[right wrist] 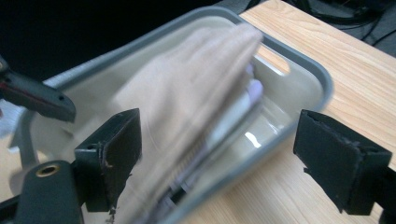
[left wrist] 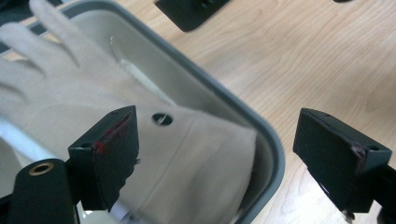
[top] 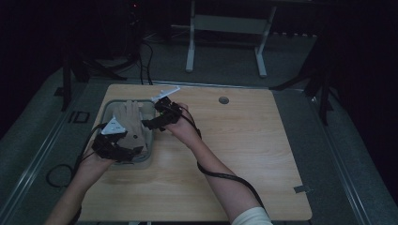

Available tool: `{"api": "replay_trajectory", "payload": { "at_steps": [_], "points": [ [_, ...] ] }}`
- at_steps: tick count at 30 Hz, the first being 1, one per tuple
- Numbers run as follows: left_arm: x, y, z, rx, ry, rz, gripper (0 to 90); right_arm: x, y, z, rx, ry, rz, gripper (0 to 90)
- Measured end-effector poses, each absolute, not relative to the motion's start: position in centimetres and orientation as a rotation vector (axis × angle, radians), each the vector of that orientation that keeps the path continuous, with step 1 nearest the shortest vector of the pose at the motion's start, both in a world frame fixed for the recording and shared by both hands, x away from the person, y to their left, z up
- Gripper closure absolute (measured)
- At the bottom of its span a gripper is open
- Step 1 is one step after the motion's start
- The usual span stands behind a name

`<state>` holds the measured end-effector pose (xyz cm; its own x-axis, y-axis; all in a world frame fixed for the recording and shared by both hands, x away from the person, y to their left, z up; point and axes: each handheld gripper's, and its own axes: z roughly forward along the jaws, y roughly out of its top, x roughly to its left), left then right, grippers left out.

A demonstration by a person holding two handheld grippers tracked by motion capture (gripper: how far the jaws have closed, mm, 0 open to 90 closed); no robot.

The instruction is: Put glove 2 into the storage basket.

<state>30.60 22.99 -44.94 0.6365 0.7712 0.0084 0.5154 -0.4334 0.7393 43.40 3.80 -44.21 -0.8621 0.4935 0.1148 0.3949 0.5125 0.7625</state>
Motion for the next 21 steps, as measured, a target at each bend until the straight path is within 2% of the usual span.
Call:
{"api": "replay_trajectory", "payload": {
  "at_steps": [10, 21],
  "points": [
    [30.1, 18.6, -45.4, 2.144, 0.884, 0.409, 14.7, 42.1, 0.1, -45.5, 0.753, 2.646, 1.178, 17.7],
    [29.8, 15.6, -46.5, 2.113, 0.805, 0.337, 14.7, 41.0, -3.2, -46.7, 0.741, 2.654, 1.146, 19.7]
  ]
}}
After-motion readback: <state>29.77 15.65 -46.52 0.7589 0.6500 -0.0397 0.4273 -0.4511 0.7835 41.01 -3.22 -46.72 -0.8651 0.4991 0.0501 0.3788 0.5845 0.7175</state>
